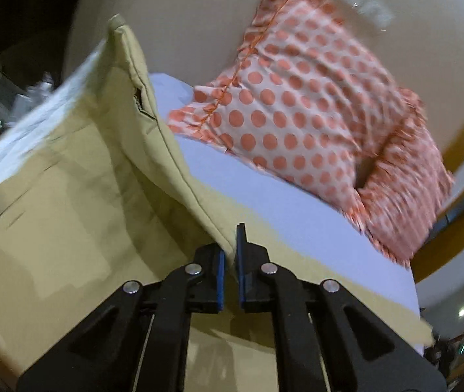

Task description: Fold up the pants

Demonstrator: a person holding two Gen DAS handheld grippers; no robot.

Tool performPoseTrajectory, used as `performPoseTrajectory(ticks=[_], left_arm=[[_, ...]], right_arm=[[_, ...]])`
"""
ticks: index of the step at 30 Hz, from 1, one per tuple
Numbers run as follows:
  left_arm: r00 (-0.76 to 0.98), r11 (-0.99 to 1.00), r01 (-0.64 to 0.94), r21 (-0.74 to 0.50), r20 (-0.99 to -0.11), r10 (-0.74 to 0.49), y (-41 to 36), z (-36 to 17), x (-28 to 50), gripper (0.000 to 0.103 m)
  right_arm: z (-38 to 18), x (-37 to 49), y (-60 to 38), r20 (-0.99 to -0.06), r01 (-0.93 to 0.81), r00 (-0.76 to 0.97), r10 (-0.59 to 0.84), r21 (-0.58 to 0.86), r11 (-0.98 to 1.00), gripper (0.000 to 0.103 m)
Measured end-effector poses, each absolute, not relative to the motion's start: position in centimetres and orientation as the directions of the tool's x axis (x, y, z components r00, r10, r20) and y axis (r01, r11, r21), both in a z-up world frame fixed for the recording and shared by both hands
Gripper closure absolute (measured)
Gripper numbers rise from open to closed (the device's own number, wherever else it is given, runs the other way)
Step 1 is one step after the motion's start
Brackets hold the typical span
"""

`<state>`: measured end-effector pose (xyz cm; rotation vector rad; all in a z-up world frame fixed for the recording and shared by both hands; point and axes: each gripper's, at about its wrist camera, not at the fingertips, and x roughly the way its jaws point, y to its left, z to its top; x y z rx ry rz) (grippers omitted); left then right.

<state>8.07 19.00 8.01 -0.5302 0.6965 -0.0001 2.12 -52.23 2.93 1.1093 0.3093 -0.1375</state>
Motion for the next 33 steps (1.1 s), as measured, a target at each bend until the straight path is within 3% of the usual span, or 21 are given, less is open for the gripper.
performPoseTrajectory(ticks=[4, 8, 18, 20, 21, 22, 24, 27, 33], left_arm=[[0.740, 0.863, -0.214, -0.457, -0.653, -0.162, 18.4, 4.5, 0.6, 0.094], [0.714, 0.798, -0.262, -0.542, -0.665, -0.218, 19.3, 0.5, -1.7, 0.096], [0.727, 0.814, -0.201, -0.545, -0.640, -0.249, 18.7, 0.0, -3.5, 0.096], [0.735, 0.816, -0.181, -0.549, -0.627, -0.258, 18.7, -0.1, -3.8, 0.091], [0.742, 0.814, -0.165, -0.557, -0.614, -0.270, 18.6, -0.1, -4.1, 0.089], [0.752, 0.810, -0.142, -0.569, -0.594, -0.285, 18.5, 0.0, -4.5, 0.082], [0.771, 0.812, -0.122, -0.571, -0.570, -0.285, 18.5, 0.1, -5.4, 0.071], [0.794, 0.813, -0.108, -0.573, -0.542, -0.277, 18.6, 0.1, -6.6, 0.066], [0.812, 0.783, -0.110, -0.612, -0.510, -0.285, 19.2, -0.3, -7.4, 0.060]], right_arm=[[1.3, 0.0, -52.6, -0.392, 0.351, 0.920, 0.000, 0.825, 0.443, 0.102], [-1.1, 0.0, -52.9, -0.449, 0.406, 0.894, 0.006, 0.813, 0.418, 0.102], [-1.6, -1.4, -53.5, -0.490, 0.456, 0.870, -0.048, 0.764, 0.457, 0.101], [-1.1, -1.4, -53.3, -0.512, 0.477, 0.856, -0.070, 0.731, 0.489, 0.101], [-0.8, -1.7, -53.2, -0.517, 0.491, 0.851, -0.095, 0.718, 0.492, 0.092], [-0.5, -2.2, -53.2, -0.525, 0.519, 0.839, -0.142, 0.698, 0.494, 0.073], [-0.3, -2.9, -53.3, -0.525, 0.551, 0.826, -0.206, 0.673, 0.493, 0.052], [-1.1, -3.0, -53.8, -0.546, 0.580, 0.806, -0.226, 0.656, 0.482, 0.052], [-1.8, -1.7, -52.3, -0.488, 0.487, 0.856, -0.169, 0.655, 0.578, 0.059]])
